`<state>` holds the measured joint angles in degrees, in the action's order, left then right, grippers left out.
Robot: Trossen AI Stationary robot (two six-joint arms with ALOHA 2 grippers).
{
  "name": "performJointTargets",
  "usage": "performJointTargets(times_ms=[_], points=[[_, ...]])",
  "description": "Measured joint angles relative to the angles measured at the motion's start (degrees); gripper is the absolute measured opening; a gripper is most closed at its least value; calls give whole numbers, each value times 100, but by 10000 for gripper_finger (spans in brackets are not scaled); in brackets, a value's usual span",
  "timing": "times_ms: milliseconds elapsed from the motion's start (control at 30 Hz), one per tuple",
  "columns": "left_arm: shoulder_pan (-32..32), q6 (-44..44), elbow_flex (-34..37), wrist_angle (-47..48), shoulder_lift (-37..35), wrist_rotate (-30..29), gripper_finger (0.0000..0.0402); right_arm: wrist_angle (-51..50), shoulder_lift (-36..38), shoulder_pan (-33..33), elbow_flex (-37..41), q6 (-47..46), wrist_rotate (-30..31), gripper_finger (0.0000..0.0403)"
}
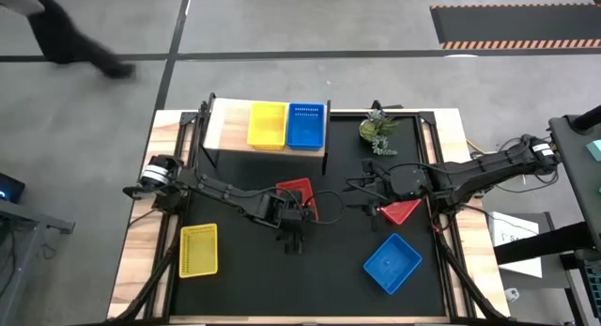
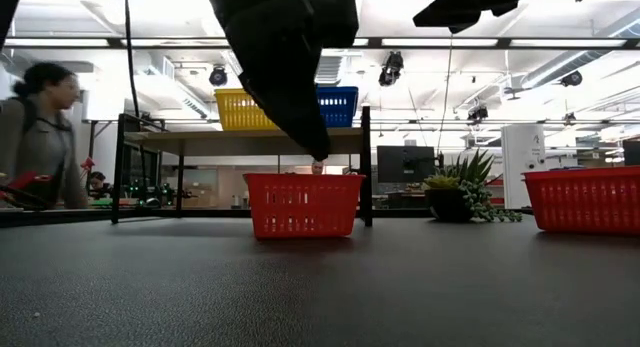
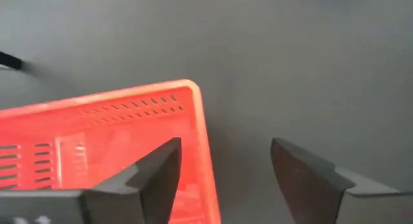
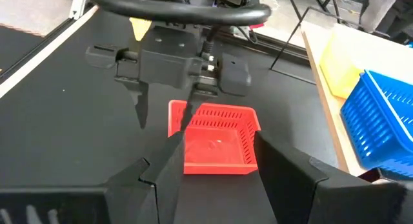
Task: Stack baskets on shelf by color
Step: Put the left red bin on the shelf
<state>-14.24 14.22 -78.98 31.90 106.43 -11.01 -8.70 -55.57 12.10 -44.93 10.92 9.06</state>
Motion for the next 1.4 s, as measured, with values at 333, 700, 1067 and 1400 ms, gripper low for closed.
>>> performJointTargets(times_ms=[333, 700, 1067, 1400], points=[[193, -117, 358, -411, 40, 20, 226, -119, -1, 0, 2, -44, 2, 178], [368, -95, 765, -1050, 55, 483, 175, -150, -2, 0, 7, -44, 4, 178], [406, -105, 802, -1040, 50, 540, 85, -150, -2, 0, 7, -43, 7, 178], [415, -158, 791, -851, -163, 495, 4, -170, -4, 0, 7, -84, 7, 178]])
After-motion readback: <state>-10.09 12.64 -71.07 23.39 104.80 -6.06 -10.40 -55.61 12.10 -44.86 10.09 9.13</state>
